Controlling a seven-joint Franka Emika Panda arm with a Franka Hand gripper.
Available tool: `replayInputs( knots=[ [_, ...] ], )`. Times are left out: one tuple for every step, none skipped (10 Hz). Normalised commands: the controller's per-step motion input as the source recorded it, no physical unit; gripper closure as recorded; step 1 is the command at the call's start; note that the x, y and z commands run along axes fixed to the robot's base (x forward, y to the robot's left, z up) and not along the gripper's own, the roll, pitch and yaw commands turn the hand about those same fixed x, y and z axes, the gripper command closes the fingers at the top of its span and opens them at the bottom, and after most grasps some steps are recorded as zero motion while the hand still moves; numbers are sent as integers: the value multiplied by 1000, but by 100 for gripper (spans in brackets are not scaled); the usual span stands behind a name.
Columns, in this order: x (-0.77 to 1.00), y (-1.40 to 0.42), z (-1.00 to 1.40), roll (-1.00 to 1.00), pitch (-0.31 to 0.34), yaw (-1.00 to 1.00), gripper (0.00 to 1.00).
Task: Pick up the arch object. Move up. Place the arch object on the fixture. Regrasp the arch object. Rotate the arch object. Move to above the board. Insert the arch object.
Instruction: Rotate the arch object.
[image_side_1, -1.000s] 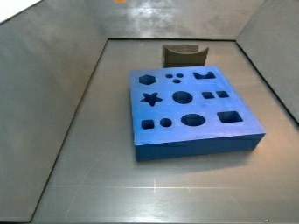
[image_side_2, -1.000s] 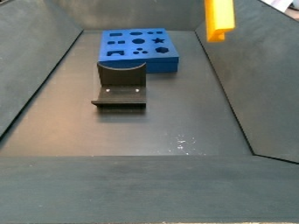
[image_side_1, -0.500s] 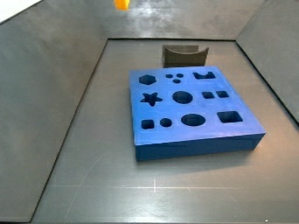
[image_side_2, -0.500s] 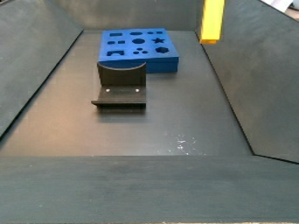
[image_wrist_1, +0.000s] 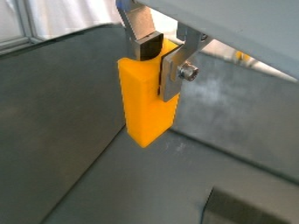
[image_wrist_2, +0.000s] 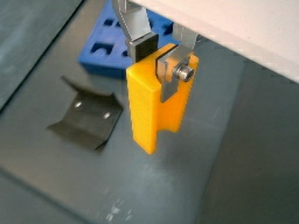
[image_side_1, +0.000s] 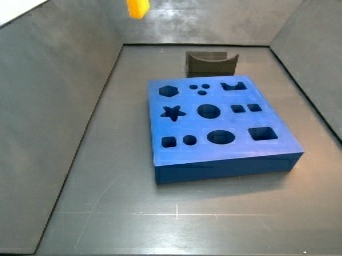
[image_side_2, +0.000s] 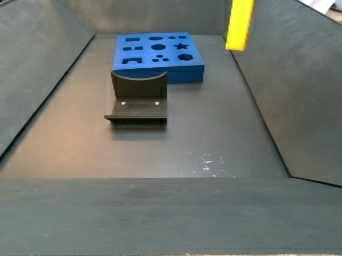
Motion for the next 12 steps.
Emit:
replayInputs(
  knots=[
    [2,25,16,-1000,201,-417,100],
    [15,25,20,-860,179,-326,100],
    [18,25,19,-738,161,-258,100],
    [27,24,21,-426,130,-139,100],
    [31,17,22,-315,124,-105,100],
    [-27,-4,0,0,0,-1000,100],
    [-26,-1,0,5,-1,-1000,100],
    [-25,2,0,6,-1,-1000,100],
    [-25,3,1,6,-1,-1000,100],
    [-22,8,5,7,-2,-1000,100],
    [-21,8,5,7,-3,-1000,100],
    [-21,9,6,8,-3,-1000,100]
  ],
)
